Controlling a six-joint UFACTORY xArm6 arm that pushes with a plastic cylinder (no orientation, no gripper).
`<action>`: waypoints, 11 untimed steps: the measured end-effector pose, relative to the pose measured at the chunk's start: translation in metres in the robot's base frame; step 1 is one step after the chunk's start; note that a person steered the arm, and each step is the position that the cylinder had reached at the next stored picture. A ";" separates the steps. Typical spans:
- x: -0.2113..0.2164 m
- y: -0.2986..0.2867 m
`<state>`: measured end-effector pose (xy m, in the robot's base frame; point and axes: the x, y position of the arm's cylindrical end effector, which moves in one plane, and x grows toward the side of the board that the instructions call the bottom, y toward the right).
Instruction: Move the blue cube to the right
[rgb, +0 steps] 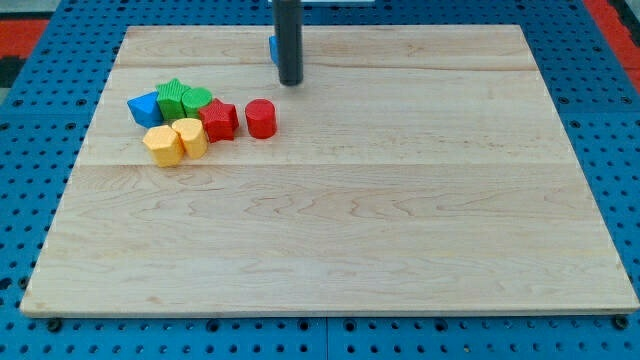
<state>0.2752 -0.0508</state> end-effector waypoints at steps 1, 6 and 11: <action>-0.041 0.012; -0.082 0.031; -0.084 -0.035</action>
